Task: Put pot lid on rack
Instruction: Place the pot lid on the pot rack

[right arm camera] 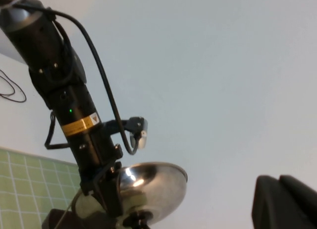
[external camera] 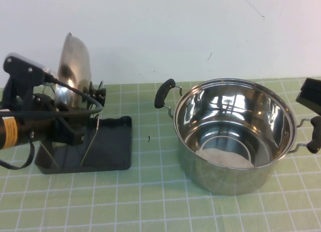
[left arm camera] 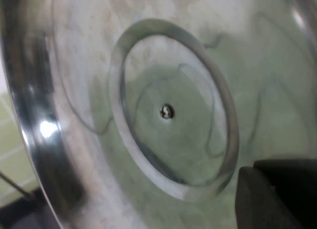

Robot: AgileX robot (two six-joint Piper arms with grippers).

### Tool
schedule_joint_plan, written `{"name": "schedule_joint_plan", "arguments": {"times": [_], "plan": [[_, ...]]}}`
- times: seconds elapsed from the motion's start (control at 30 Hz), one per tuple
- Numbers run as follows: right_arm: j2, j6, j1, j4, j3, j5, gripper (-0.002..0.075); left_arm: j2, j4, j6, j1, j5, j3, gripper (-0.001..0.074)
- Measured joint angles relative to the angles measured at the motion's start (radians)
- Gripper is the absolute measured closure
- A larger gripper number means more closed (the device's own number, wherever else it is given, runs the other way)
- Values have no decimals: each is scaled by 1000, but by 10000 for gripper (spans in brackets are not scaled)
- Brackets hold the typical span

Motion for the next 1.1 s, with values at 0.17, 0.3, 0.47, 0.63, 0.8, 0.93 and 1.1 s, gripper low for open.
{"name": "schedule_joint_plan", "arguments": {"times": [0.17, 0.3, 0.47, 0.63, 0.8, 0.93, 1.1], "plan": [[0, 4, 0, 0, 0, -9, 727, 49, 0, 37, 0, -46, 0, 644], [0, 9, 0, 0, 0, -14, 727, 75, 0, 49, 0, -34, 0, 644], [0, 17, 0, 0, 0, -14, 727, 79, -7, 59, 0, -22, 0, 523], [0, 19, 0, 0, 0, -15, 727, 78, -12, 31, 0, 23, 0, 245], [0, 23, 0, 0, 0, -15, 727, 16, -14, 18, 0, 108, 0, 199], [0, 23, 0, 0, 0, -15, 727, -76, -16, 29, 0, 207, 0, 199], [0, 21, 0, 0, 0, 71, 727, -216, -19, 45, 0, 268, 0, 283]]}}
